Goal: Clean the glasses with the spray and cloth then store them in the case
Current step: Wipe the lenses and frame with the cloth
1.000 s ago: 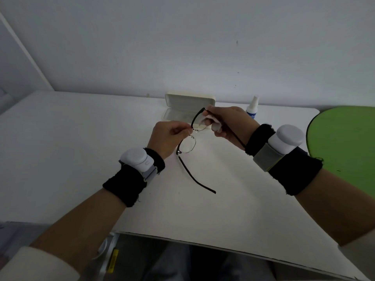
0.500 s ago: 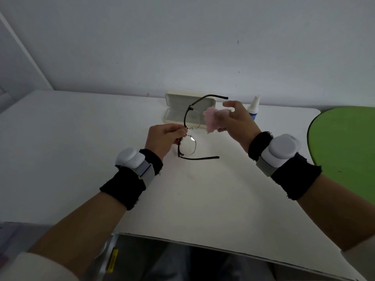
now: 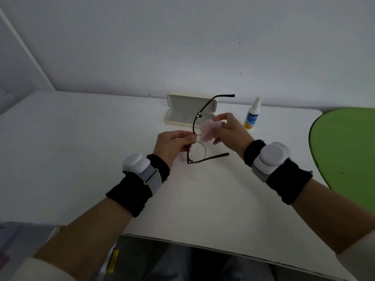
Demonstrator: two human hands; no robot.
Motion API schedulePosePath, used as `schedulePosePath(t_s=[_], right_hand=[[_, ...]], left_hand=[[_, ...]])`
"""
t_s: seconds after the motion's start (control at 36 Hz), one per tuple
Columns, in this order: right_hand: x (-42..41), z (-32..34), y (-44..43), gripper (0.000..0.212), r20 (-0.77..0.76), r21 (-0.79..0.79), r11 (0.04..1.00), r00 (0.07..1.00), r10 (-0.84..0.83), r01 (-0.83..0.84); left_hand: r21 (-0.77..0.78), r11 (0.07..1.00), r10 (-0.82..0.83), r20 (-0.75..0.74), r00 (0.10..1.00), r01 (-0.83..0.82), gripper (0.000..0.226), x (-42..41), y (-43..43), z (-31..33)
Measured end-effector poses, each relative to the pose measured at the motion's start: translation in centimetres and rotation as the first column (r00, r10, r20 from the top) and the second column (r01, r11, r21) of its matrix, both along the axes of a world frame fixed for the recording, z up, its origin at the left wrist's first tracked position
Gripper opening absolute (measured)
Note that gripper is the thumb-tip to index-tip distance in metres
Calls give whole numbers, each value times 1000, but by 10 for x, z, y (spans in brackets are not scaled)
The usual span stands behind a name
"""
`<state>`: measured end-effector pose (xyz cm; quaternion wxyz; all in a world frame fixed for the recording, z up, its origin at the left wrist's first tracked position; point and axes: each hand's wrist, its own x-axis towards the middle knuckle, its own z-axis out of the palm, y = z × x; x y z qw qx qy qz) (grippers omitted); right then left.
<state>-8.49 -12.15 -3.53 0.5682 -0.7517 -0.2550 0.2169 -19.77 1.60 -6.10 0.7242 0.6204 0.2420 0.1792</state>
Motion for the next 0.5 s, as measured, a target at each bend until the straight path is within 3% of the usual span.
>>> schedulePosePath(t_s=[0.08,0.28,0.5], right_hand=[[-3,2,1,25,-29,37,999,999,22,-21],[-3,4,2,35,76,2,1000,997,21,-22],[1,1,1,34,316,-143,986,941,124,-82]], left_hand=[[-25,1000,13,-10,1000,-13,10,1,-2,-1],[-62,997,34,-23,999,-36,15,1,-3,-1],[-72,997,11,-9,1000,-11,7,0,-3,-2]])
